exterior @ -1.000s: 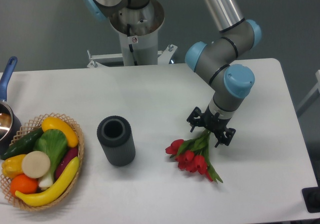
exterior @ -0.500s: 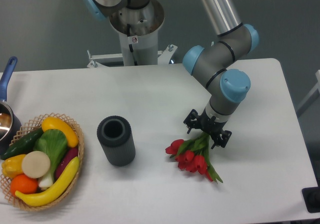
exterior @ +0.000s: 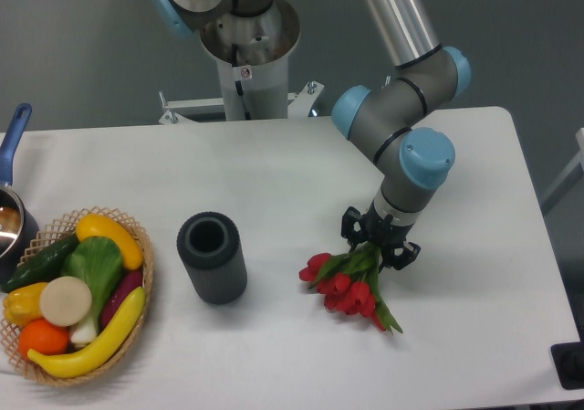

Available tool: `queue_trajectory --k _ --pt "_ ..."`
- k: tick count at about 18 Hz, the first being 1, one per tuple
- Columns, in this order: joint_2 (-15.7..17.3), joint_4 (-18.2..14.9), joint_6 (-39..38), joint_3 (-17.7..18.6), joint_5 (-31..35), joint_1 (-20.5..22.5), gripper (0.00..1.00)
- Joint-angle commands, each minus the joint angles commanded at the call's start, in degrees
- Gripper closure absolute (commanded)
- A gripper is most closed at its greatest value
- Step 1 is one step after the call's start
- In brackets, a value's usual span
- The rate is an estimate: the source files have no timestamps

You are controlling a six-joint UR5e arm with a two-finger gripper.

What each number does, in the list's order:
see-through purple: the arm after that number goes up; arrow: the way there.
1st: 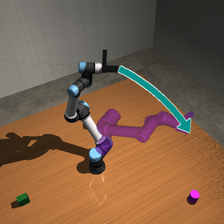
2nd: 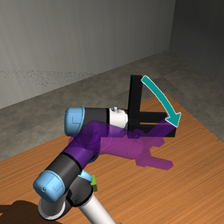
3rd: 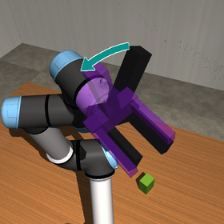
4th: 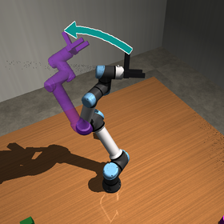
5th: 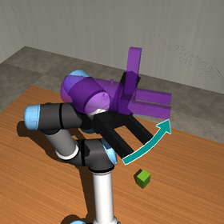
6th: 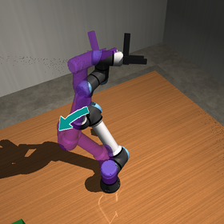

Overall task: Pick up the flowers from the table
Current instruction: 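Lower the gripper around the tulip stems and close it, then lift the gripped red tulips up off the table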

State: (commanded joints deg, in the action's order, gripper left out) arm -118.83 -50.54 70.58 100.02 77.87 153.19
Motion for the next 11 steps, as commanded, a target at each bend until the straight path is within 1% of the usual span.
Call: queue_trajectory --k 2,5,8,11 --pt "0.18 -0.09 0.0 -0.09 0.0 0.0 0.6" --pt "0.53 -0.18 -0.18 -0.18 0.0 0.09 0.66" --pt "0.97 -0.35 0.0 -0.26 -0.17 0.44 0.66" --pt "3.25 -0.35 0.09 -0.26 -0.26 0.61 0.66"
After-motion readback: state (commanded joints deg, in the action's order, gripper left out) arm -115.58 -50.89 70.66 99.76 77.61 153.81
